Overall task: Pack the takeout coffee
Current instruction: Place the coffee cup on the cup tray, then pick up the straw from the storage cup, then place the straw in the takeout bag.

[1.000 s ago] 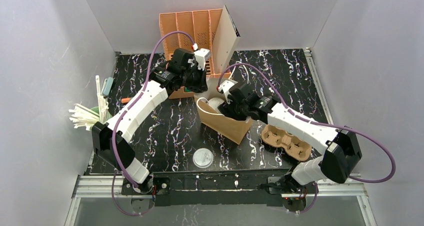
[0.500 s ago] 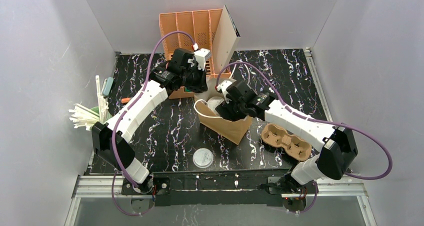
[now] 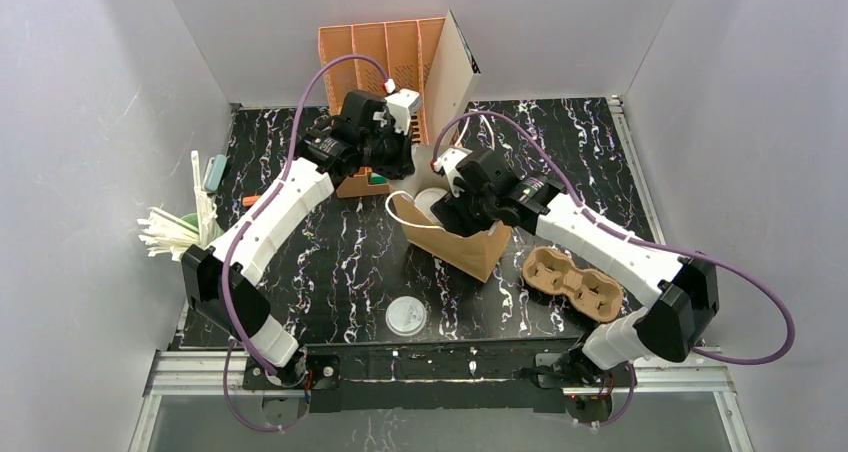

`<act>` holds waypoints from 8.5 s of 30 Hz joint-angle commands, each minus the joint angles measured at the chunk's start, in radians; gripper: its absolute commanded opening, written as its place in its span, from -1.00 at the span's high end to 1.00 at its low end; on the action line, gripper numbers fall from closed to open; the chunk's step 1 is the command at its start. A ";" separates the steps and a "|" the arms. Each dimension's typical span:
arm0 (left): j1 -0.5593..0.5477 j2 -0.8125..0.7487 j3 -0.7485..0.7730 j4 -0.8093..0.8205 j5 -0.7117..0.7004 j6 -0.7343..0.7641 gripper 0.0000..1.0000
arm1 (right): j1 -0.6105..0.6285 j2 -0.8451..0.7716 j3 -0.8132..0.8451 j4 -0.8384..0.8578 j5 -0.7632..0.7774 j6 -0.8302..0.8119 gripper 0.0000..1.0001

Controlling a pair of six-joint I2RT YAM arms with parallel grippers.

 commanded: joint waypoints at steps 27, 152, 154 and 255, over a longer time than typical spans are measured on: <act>0.010 0.008 0.039 0.001 -0.006 0.003 1.00 | -0.037 0.067 0.084 -0.034 0.162 0.030 -0.97; 0.683 -0.027 -0.111 0.124 -1.124 -0.084 -0.38 | -0.089 0.239 0.860 -0.252 0.096 0.217 -0.50; 0.691 -0.011 -0.117 0.134 -1.124 -0.084 -0.24 | -0.089 0.246 0.870 -0.247 0.096 0.209 -0.49; 0.760 -0.157 -0.200 -0.164 -1.207 -0.406 -0.24 | -0.090 0.146 0.777 -0.030 0.302 0.157 -0.65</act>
